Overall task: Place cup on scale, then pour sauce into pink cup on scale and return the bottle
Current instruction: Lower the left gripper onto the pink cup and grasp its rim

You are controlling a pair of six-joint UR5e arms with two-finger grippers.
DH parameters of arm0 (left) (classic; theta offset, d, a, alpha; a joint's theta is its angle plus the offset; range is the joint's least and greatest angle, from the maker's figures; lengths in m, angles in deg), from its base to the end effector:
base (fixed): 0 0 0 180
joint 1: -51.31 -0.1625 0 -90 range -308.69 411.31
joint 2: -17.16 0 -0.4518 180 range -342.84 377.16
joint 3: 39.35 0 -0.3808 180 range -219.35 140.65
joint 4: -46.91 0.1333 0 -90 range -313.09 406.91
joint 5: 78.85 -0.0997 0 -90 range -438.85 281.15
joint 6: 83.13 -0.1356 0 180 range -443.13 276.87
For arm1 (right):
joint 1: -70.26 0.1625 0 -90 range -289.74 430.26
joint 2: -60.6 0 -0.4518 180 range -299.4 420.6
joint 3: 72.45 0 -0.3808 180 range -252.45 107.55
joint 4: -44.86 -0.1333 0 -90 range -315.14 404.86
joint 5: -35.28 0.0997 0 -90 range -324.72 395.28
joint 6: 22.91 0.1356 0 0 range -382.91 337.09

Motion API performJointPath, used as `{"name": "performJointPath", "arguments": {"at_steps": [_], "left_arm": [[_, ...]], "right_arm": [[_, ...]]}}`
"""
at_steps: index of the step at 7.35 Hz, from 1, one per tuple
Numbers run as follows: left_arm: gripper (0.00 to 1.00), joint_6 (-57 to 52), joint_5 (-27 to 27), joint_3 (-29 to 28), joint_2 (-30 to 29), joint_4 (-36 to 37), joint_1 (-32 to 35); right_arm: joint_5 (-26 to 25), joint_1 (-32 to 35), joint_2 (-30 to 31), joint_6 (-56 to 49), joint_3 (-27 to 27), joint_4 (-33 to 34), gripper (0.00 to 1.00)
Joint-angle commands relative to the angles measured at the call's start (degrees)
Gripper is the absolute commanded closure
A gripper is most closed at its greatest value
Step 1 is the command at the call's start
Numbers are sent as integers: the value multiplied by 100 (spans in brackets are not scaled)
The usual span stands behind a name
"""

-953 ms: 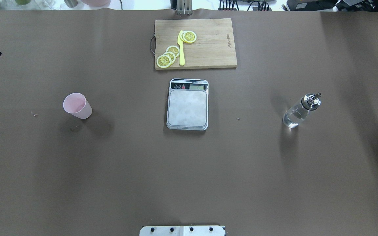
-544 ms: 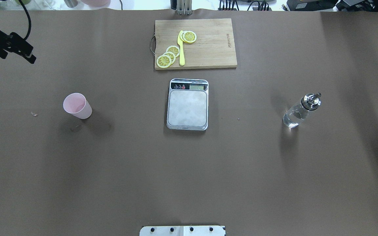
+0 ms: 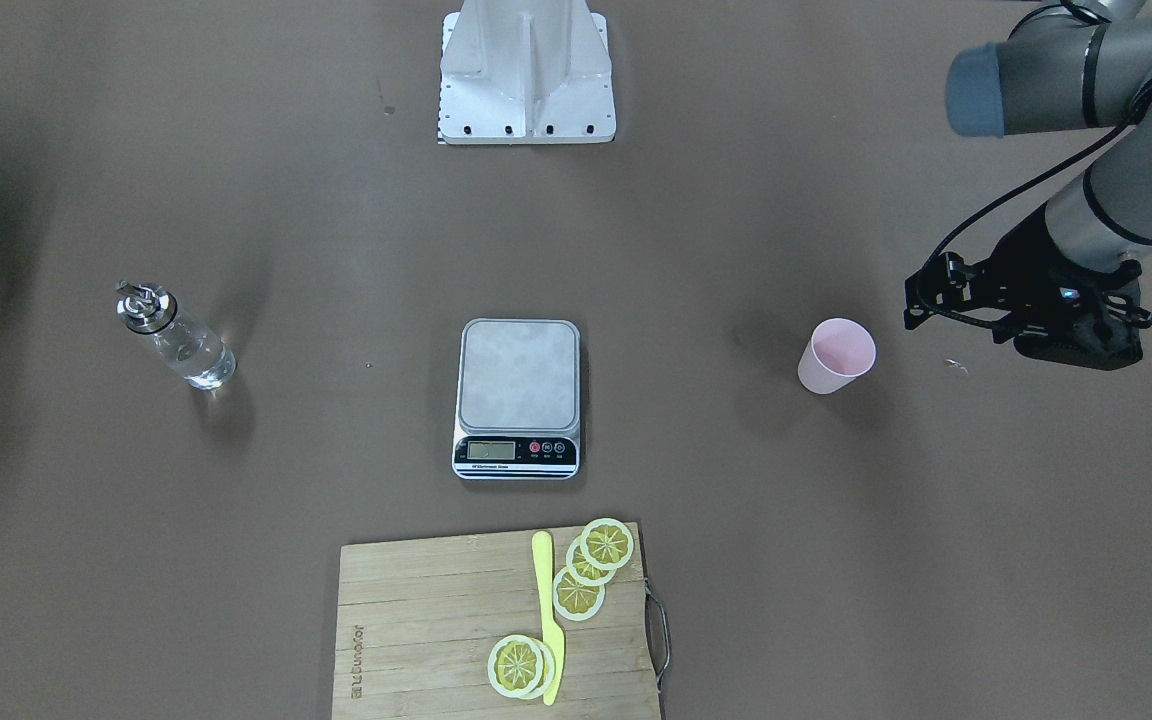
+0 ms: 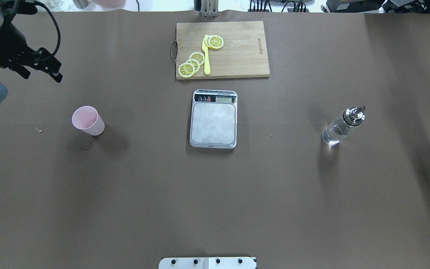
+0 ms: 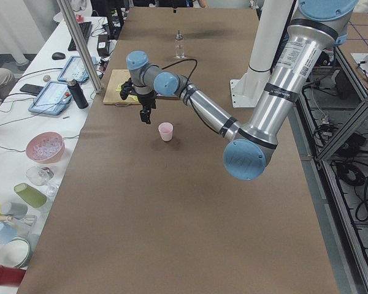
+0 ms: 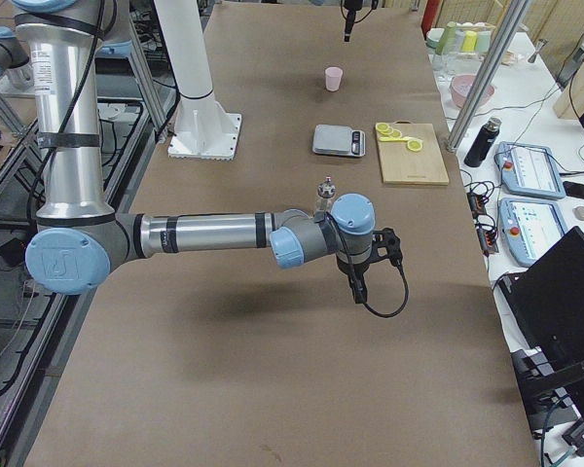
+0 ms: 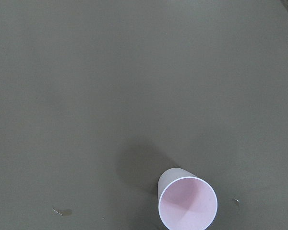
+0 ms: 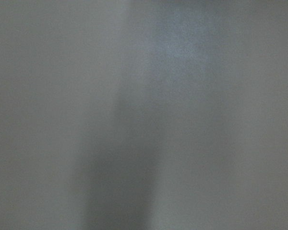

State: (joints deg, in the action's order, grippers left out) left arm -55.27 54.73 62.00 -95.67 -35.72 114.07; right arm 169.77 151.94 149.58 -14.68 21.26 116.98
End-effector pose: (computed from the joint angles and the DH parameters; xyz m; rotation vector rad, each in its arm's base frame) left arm 0.2500 -0.5727 0.4077 0.0493 0.8675 0.1678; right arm -0.0369 -0.5169 0.6338 0.2603 -0.8121 -0.1546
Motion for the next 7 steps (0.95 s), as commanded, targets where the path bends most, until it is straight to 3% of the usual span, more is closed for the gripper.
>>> {"name": "performJointPath", "arguments": {"at_steps": [1, 3, 7], "left_arm": [[1, 35, -121, -473, 59, -698, -184], [2, 384, -445, -563, 59, -1025, -526], [8, 413, -429, -809, 384, -1887, -738]], "right_arm": [[112, -56, 31, 38, 400, -84, 0], [121, -117, 49, 73, 577, -84, 0], [95, -188, 49, 73, 595, -84, 0]]}}
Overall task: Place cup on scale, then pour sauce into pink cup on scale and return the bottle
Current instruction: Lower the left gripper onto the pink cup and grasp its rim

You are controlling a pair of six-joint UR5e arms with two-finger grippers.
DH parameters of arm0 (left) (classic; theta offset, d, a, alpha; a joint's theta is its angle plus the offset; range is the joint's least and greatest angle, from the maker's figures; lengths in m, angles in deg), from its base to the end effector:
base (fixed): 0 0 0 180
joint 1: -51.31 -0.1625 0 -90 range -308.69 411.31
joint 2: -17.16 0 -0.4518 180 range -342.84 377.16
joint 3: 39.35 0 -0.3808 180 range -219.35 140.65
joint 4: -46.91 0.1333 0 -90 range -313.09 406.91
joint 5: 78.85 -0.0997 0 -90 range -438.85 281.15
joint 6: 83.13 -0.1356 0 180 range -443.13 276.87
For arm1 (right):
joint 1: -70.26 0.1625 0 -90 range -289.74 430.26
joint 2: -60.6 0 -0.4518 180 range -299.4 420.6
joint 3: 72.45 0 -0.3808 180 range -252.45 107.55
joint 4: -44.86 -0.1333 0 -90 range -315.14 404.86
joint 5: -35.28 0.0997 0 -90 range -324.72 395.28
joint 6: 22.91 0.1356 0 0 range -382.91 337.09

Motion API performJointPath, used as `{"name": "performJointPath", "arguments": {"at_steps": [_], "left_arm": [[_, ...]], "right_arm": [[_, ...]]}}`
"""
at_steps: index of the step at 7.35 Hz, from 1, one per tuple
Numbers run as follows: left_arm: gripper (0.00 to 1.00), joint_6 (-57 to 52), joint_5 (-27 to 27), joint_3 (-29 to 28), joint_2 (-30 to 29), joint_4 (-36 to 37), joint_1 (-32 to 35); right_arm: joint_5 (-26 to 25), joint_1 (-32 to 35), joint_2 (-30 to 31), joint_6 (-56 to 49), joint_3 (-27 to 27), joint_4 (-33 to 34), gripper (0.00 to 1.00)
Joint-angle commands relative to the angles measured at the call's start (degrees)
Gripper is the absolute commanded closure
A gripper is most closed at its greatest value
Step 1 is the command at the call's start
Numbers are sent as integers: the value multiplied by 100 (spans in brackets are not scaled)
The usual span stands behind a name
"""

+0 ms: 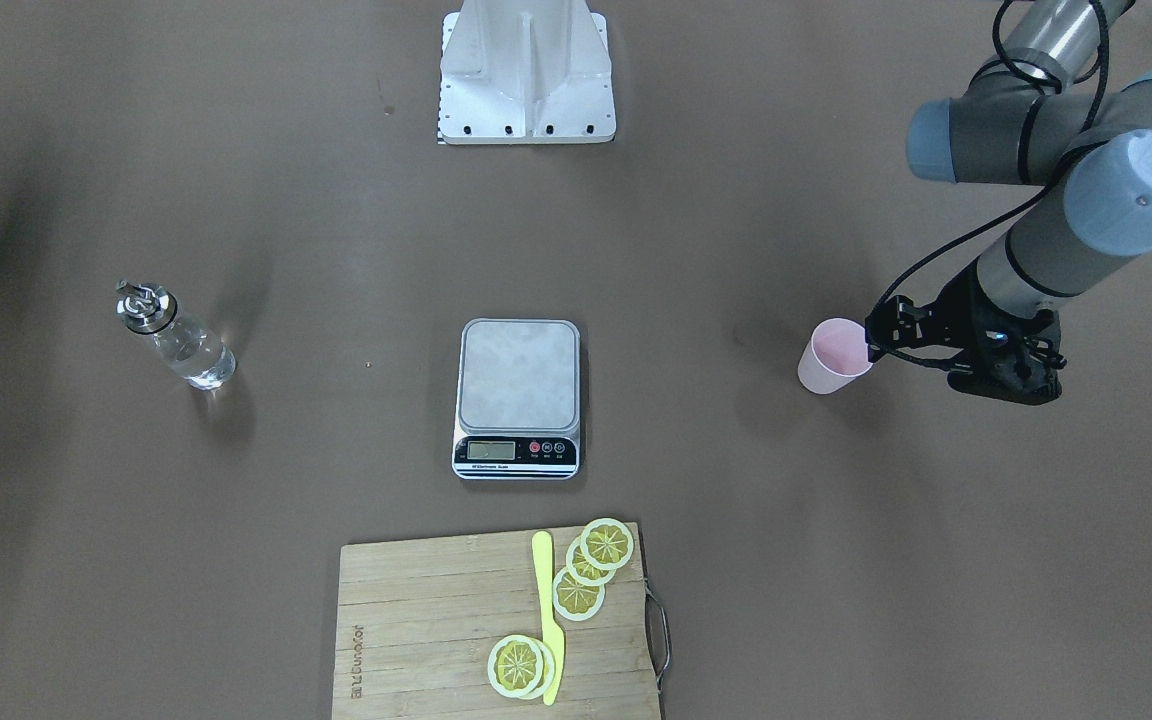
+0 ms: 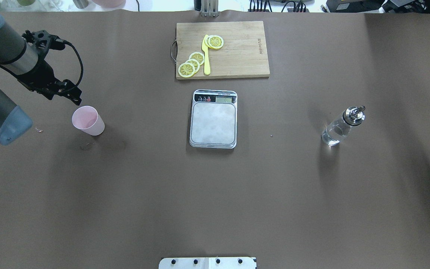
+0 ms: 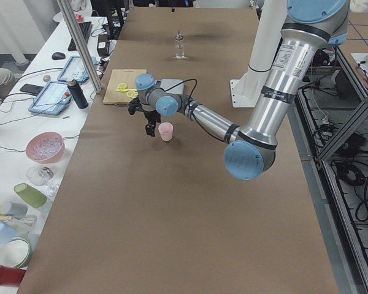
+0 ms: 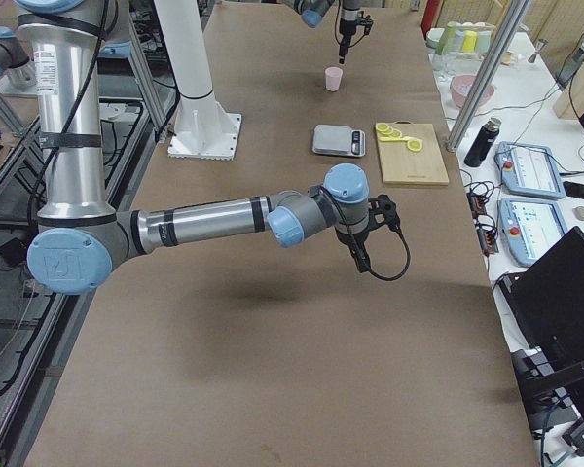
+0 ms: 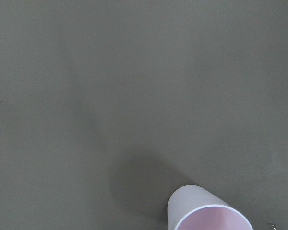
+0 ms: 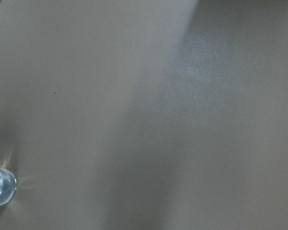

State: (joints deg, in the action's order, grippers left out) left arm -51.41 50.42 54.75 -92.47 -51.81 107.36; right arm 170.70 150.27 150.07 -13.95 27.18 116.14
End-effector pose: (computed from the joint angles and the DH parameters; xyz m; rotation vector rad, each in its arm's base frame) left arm 0.3185 -0.5581 0.4699 0.0955 0.8556 0.2305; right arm -0.0527 -0.5109 0.5823 0.3431 -0.8438 -0.2164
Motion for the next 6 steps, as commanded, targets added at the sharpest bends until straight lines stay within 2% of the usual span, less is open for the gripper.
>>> {"name": "performJointPath", "arguments": {"at_steps": [1, 4, 6], "left_arm": [[14, 26, 28, -84, 64, -288, -94], [29, 35, 37, -85, 64, -270, -252], [30, 35, 37, -85, 64, -270, -314]], "right_arm": [[1, -38, 0, 0, 4, 0, 0], [-8, -64, 18, -9, 4, 0, 0], [-34, -73, 18, -9, 4, 0, 0]]}}
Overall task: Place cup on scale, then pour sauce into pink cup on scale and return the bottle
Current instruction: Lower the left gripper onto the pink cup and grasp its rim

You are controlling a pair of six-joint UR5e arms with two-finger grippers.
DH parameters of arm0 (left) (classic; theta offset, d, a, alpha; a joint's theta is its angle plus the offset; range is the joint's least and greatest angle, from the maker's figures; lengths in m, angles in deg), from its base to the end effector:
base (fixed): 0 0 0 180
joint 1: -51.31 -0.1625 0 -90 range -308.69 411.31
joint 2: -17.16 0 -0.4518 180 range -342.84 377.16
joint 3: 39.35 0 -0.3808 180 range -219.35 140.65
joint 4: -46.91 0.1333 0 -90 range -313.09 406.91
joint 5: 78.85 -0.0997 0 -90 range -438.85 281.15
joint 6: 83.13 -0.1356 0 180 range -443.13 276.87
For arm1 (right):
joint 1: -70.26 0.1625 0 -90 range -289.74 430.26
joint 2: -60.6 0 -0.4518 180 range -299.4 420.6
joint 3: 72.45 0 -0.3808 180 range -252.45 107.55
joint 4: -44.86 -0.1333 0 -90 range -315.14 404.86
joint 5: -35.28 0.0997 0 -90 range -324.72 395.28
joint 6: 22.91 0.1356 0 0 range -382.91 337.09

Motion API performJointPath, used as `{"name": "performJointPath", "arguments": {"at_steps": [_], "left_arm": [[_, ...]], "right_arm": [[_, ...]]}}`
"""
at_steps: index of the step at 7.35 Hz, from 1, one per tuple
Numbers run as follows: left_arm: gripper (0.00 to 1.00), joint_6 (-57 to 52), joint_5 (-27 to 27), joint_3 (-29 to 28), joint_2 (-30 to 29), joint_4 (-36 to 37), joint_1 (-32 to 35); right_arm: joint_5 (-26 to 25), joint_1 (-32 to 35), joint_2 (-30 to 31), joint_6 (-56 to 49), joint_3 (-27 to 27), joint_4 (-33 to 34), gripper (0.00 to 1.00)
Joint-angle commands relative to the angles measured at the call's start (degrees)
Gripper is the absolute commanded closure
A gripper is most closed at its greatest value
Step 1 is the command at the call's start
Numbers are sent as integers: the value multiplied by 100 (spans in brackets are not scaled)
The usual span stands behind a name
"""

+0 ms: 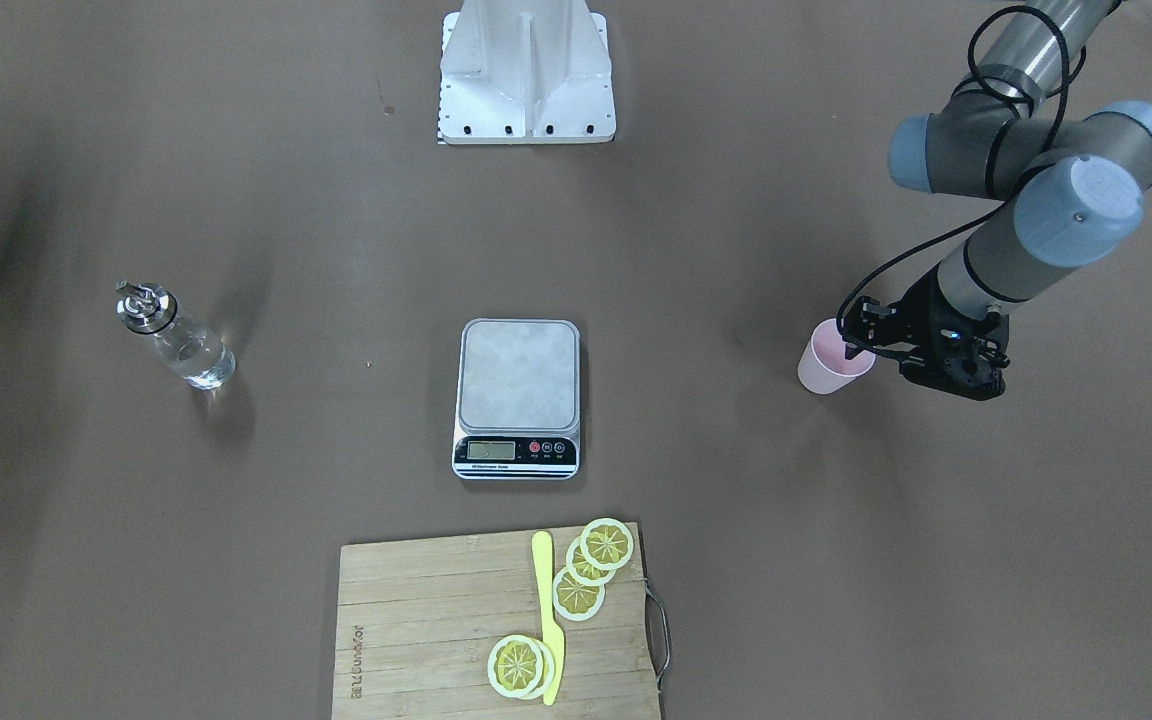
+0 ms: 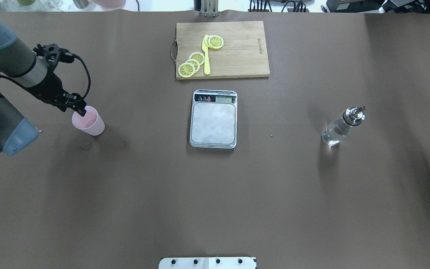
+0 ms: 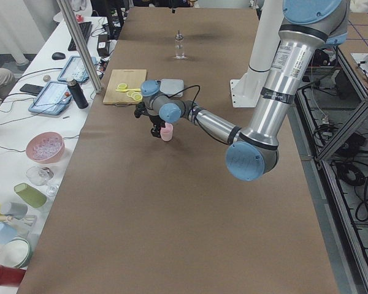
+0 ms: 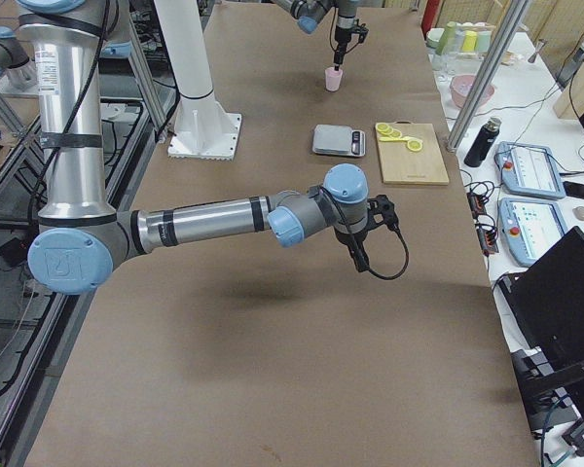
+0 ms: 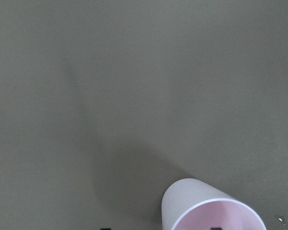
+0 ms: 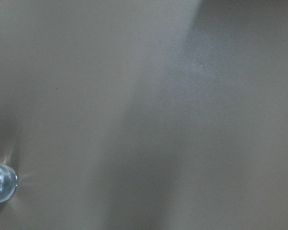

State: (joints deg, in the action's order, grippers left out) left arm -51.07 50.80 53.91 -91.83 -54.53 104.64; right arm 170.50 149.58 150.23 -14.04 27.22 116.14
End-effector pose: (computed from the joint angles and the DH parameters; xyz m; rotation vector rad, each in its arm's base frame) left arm 0.3449 -0.5415 0.4771 0.0866 0.8743 0.2786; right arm -0.0583 -0.5093 0.5837 0.3376 -0.8422 -0.2274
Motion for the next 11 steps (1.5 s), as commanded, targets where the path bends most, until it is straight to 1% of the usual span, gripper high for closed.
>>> {"name": "performJointPath", "arguments": {"at_steps": [1, 2, 3, 4, 5, 6, 7, 8, 10, 11], "left_arm": [[33, 1, -1, 0, 0, 1, -68], [35, -7, -1, -9, 0, -7, -77], [40, -7, -1, -18, 9, -8, -77], [47, -7, -1, -27, 9, -8, -86], [58, -7, -1, -96, 1, -16, -112], [73, -7, -1, -106, 0, -16, -121], [97, -16, -1, -106, 0, -16, -121], [100, -8, -1, -71, 0, 1, -121], [100, 80, 34, 121, -131, 141, -129], [100, 663, 130, 279, -410, 481, -130]], "right_arm": [[-22, -4, 2, 0, -9, 0, 0], [-22, -13, -7, 0, -9, 0, 0], [-31, -22, -7, 0, -9, 0, 0], [-31, -31, -7, -9, -17, 0, 0], [-40, -31, -7, -9, -17, 0, 0], [-40, -31, -7, -9, -17, 0, 0], [-40, -39, -7, -9, -26, 0, 0], [-48, -40, -7, -9, -35, 0, 0], [-92, -57, -7, -9, -44, 0, 0], [-92, -57, 2, -9, -44, 0, 0]]}}
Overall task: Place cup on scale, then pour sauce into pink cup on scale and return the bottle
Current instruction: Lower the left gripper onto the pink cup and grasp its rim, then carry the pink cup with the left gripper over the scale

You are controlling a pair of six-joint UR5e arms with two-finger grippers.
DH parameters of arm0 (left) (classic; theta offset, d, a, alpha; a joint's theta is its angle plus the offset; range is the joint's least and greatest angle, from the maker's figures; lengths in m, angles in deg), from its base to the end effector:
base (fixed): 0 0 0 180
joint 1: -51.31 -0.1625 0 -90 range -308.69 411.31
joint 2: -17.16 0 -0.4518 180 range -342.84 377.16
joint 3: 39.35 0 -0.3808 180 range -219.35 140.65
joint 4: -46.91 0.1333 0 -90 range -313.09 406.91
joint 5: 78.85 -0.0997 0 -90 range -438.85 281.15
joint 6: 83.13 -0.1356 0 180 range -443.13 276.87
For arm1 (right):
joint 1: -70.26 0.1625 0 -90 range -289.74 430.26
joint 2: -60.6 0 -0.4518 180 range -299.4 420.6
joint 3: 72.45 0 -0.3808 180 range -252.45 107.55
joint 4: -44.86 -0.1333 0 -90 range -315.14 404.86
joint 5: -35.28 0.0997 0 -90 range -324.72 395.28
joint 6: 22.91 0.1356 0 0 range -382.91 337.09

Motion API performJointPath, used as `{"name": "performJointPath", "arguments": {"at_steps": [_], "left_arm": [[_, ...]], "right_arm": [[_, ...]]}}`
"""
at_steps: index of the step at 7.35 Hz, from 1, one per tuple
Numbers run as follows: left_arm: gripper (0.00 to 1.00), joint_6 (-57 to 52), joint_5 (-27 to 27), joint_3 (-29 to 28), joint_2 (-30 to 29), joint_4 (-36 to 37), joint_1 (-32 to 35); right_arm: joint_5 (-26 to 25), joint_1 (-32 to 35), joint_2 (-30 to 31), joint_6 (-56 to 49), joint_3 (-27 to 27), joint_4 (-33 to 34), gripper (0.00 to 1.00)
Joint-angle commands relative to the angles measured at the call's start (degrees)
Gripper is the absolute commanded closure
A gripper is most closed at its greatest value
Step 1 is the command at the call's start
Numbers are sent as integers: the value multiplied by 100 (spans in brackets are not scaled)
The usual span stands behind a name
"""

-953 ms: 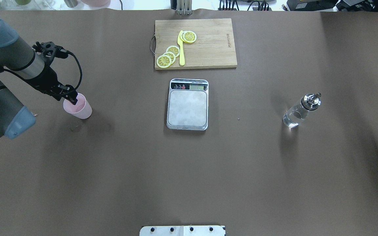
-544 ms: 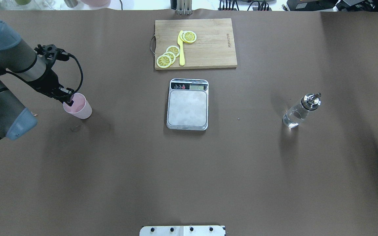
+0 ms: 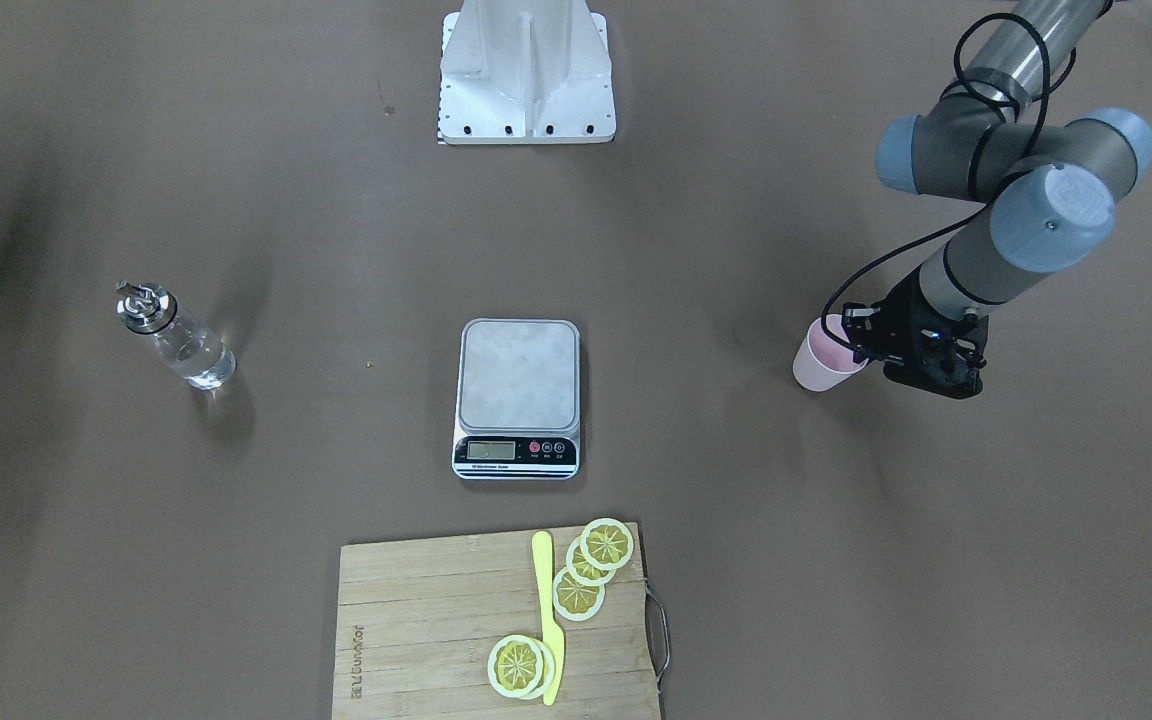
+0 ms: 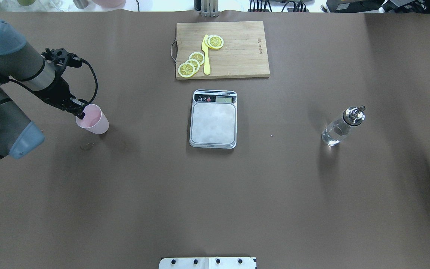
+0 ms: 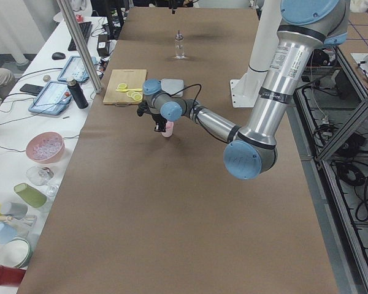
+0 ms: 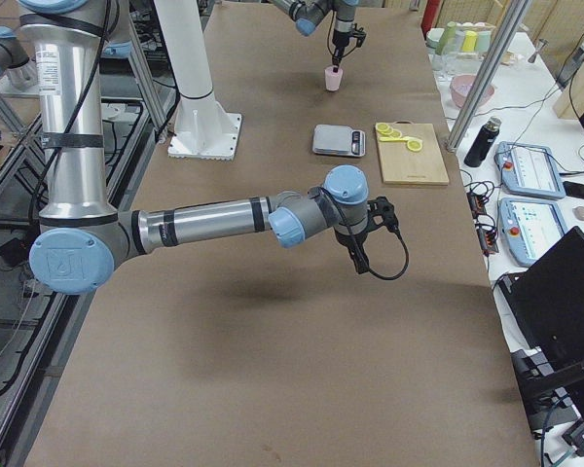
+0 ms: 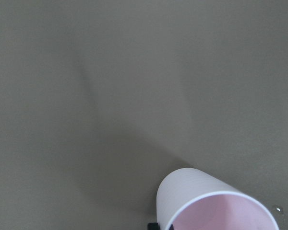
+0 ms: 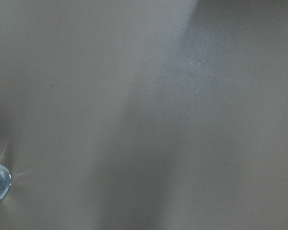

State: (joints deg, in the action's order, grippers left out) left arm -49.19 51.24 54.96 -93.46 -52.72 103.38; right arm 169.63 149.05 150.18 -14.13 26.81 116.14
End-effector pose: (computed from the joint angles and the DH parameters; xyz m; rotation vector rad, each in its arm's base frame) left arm 0.3605 -0.5373 0.4537 0.0703 0.8895 0.2759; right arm -0.0619 -0.5102 0.5881 0.3321 -0.8286 -0.2313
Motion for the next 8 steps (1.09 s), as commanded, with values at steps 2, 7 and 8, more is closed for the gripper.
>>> {"name": "performJointPath", "arguments": {"at_steps": [2, 7, 8], "left_arm": [[100, 1565, 43, 263, -1107, 1152, -30], [100, 3758, -554, 89, -2638, 2210, -880], [100, 3977, -573, -69, -2893, 2246, -969]], "right_arm": [[-15, -4, 16, 0, -20, 0, 0], [-6, -4, 78, -70, -3, -9, 0], [2, -4, 78, -79, 23, -26, 0]]}}
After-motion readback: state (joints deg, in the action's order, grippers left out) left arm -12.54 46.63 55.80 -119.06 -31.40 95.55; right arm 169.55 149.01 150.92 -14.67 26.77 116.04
